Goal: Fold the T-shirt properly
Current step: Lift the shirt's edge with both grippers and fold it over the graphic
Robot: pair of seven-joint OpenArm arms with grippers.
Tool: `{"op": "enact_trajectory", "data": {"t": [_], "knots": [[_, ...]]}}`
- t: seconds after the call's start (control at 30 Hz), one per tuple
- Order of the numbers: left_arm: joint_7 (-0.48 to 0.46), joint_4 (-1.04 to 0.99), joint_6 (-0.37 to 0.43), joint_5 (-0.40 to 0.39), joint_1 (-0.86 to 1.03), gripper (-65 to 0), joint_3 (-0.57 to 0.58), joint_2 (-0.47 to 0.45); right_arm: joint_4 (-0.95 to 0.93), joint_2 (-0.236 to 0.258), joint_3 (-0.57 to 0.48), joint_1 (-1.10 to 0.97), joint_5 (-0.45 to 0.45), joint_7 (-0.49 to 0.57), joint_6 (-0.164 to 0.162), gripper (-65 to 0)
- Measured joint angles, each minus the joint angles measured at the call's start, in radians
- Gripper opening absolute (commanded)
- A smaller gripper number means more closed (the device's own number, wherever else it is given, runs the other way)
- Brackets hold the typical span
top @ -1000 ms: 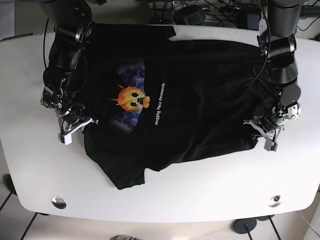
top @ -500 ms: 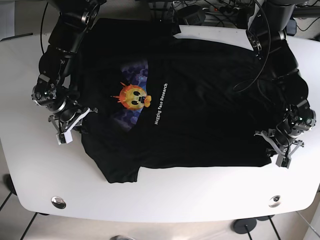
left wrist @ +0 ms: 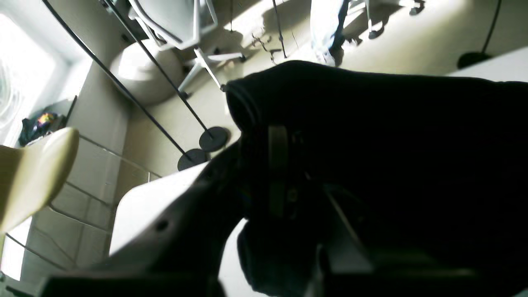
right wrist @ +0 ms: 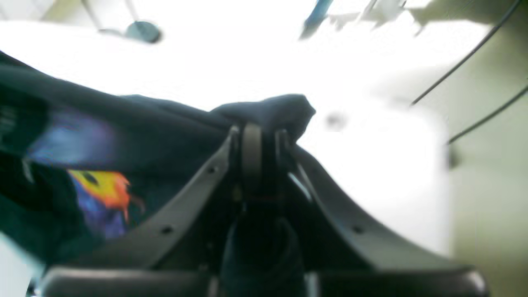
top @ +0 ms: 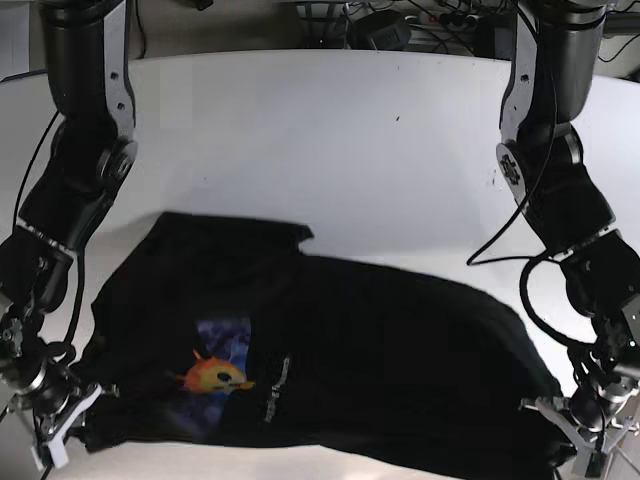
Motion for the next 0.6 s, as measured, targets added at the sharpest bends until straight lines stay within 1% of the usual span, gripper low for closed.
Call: {"op": "enact_trajectory", "data": {"t": [0.07, 0.13, 0.2, 0.23, 0.3, 0.33, 0.4, 0.47, 0.53, 0.6], "knots": [[-0.001, -0.054, 0.0, -0.005, -0.098, -65.0, 0.0, -0.006, -0.012, 0.024, -0.047, 0.135, 0.01, -0.032, 0.01, -62.8], [-0.001, -0.069, -0.003, -0.011, -0.138, -65.0, -0.001, -0.038, -0.008, 0.033, -0.046, 0.224, 0.016, -0.067, 0.014, -62.8], [-0.001, -0.07, -0.002, -0.011, -0.138, -65.0, -0.01, -0.055, 0.026, 0.041, -0.042, 0.237, 0.016, -0.118, 0.014, -62.8], [-0.002, -0.07, -0.002, -0.011, -0.129, -65.0, -0.011, -0.056, 0.074, 0.041, -0.035, 0.21, 0.016, -0.134, 0.014, -62.8], [-0.026, -0.062, -0.003, -0.019, -0.078, -65.0, -0.035, -0.047, 0.167, 0.037, -0.027, 0.126, 0.019, -0.156, 0.014, -62.8], [-0.027, -0.059, -0.009, -0.03, -0.037, -65.0, -0.059, -0.041, 0.214, 0.031, -0.002, 0.065, 0.029, -0.155, 0.014, -62.8], [-0.014, -0.061, -0.03, -0.017, 0.058, -65.0, -0.093, -0.04, 0.282, 0.013, 0.037, -0.079, 0.031, -0.166, 0.014, -62.8], [0.005, -0.053, -0.029, 0.001, 0.159, -65.0, -0.105, -0.041, 0.338, -0.031, 0.073, -0.269, 0.089, -0.175, 0.015, -62.8], [-0.018, -0.005, -0.028, -0.015, 0.255, -65.0, -0.133, -0.039, 0.367, -0.059, 0.115, -0.412, 0.154, -0.161, 0.017, -62.8], [-0.022, 0.037, -0.027, -0.019, 0.368, -65.0, -0.169, -0.038, 0.378, -0.072, 0.151, -0.549, 0.174, -0.117, 0.014, -62.8]]}}
